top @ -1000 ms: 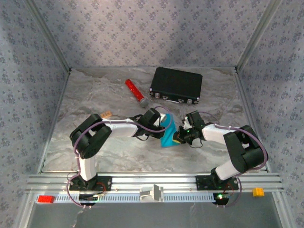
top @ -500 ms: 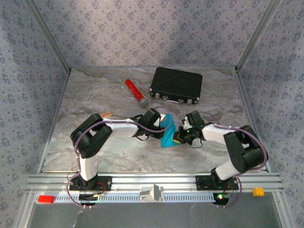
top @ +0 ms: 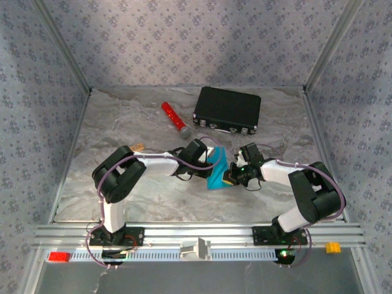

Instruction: Fold a paper plane with a square sheet of paper (pick it up from the middle)

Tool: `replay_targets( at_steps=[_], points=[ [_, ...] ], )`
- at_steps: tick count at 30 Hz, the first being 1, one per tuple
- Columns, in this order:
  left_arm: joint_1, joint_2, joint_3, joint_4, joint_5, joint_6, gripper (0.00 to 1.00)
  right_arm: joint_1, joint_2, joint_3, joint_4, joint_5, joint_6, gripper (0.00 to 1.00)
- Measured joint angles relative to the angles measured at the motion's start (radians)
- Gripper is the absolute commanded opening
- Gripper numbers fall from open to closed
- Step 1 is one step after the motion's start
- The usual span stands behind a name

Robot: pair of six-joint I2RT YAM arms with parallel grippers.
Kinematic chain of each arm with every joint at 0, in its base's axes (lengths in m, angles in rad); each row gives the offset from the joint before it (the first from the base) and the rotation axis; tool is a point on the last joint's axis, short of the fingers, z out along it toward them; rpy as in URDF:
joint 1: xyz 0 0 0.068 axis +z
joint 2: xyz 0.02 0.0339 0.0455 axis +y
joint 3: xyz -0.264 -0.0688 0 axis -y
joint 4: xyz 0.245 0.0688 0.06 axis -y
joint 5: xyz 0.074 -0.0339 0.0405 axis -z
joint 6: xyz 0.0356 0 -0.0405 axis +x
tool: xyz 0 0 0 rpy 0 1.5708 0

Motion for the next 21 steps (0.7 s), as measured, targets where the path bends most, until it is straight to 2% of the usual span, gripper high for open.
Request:
replay_targets(
  at_steps=[10,21],
  points=[
    [0.001,0.001,0.001,0.000,0.005,-0.005,0.02,-0.005,-0.037,0.009,0.104,-0.021,0.076,0.02],
    [0.006,0.001,0.001,-0.003,0.007,-0.019,0.02,0.038,0.067,0.080,0.203,-0.042,0.143,0.02]
  ],
)
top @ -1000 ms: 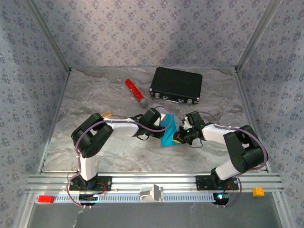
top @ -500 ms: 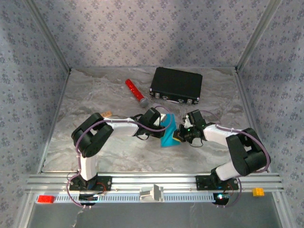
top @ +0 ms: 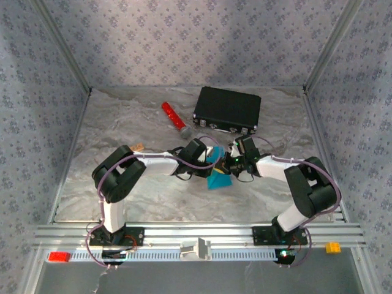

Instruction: Fold a paper plane with a square sheet of paper (pick it up from the middle)

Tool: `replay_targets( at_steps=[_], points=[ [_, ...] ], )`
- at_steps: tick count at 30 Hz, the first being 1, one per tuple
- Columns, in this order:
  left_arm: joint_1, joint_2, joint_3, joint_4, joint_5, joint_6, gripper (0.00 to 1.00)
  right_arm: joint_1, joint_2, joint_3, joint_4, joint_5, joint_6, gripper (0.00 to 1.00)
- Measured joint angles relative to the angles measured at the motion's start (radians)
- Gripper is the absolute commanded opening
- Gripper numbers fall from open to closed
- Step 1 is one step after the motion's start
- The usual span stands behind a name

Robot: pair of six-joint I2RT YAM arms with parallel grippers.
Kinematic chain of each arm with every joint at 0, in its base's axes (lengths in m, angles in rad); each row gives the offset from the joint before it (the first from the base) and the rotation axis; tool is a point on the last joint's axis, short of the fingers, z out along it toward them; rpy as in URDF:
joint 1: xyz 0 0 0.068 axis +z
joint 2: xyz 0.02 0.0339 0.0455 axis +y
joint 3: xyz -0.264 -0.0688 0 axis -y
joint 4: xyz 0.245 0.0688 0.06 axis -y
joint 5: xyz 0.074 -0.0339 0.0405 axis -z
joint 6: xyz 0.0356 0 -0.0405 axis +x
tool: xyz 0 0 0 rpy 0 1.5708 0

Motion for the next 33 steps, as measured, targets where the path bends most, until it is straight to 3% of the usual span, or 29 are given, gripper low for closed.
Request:
replay_targets(
  at_steps=[25,33],
  points=[
    [-0.001,0.004,0.000,0.007,0.019,-0.002,0.02,-0.009,0.048,-0.064,0.050,0.014,0.007,0.02],
    [-0.001,0.005,0.000,0.007,0.020,-0.001,0.01,-0.039,0.016,-0.013,-0.018,0.019,-0.016,0.02]
  ],
)
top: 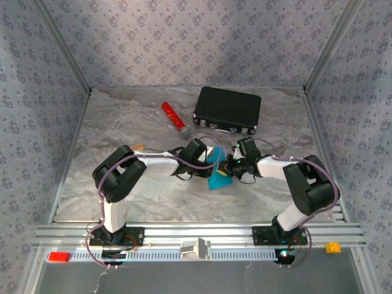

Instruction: Fold a paper plane with a square sheet of paper (pick it up from the middle)

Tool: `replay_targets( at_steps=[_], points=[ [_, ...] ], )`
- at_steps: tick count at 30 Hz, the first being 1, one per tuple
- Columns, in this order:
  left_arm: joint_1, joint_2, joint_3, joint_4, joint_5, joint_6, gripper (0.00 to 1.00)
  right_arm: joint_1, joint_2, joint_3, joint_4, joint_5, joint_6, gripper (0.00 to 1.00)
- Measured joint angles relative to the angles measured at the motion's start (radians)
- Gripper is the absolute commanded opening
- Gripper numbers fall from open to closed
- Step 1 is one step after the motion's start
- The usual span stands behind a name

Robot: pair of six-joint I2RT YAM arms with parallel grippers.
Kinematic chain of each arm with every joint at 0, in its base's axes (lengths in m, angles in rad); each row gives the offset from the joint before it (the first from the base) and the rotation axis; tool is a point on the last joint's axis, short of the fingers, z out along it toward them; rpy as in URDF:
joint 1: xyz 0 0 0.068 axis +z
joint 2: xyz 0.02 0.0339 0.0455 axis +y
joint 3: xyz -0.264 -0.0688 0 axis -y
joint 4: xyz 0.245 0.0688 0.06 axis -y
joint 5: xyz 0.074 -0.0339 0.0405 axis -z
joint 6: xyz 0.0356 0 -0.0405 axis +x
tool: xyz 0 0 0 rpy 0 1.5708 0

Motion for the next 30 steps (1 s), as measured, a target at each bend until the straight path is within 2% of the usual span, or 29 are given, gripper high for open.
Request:
replay_targets(
  at_steps=[15,22,30],
  points=[
    [0.000,0.000,0.000,0.000,0.003,0.003,0.01,-0.048,0.047,-0.028,0.045,-0.004,-0.021,0.04],
    [-0.002,0.000,0.000,-0.001,0.003,0.010,0.01,-0.059,0.006,0.002,-0.021,-0.001,-0.033,0.04],
    [-0.002,0.000,0.000,-0.001,0.003,0.010,0.01,-0.057,0.035,0.023,-0.062,0.038,-0.077,0.03]
  ],
)
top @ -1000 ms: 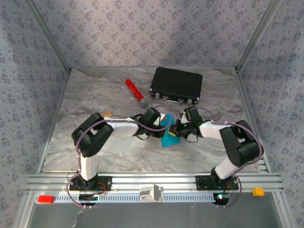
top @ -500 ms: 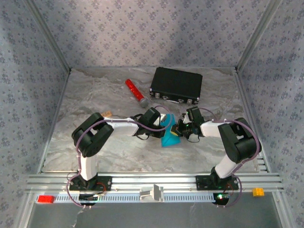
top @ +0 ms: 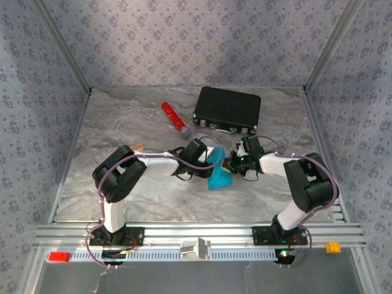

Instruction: Fold a paper plane with a square sheet of paper (pick it up from the middle)

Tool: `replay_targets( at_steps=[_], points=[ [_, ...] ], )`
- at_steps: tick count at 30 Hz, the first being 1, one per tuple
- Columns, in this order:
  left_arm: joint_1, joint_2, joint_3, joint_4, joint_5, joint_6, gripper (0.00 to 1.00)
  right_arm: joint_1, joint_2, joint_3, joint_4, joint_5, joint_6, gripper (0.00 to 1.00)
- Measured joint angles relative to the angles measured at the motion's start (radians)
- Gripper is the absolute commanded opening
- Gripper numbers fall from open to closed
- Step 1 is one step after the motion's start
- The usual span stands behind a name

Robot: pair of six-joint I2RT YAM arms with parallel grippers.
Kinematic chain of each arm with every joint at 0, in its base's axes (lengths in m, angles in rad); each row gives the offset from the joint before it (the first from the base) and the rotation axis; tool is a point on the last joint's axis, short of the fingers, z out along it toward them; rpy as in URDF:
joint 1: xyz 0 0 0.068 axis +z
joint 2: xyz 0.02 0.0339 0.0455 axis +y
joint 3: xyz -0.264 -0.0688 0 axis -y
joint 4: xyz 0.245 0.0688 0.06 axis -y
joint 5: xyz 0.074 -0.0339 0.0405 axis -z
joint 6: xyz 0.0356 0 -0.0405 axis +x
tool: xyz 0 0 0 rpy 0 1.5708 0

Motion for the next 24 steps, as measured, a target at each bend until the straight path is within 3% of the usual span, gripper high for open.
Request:
replay_targets(
  at_steps=[14,24],
  points=[
    [-0.002,0.001,0.000,0.001,0.000,0.008,0.01,-0.047,0.009,-0.006,-0.004,-0.011,-0.005,0.04],
    [-0.002,0.001,0.000,0.000,0.000,0.011,0.01,-0.058,-0.024,0.032,-0.109,0.105,-0.029,0.04]
  ],
)
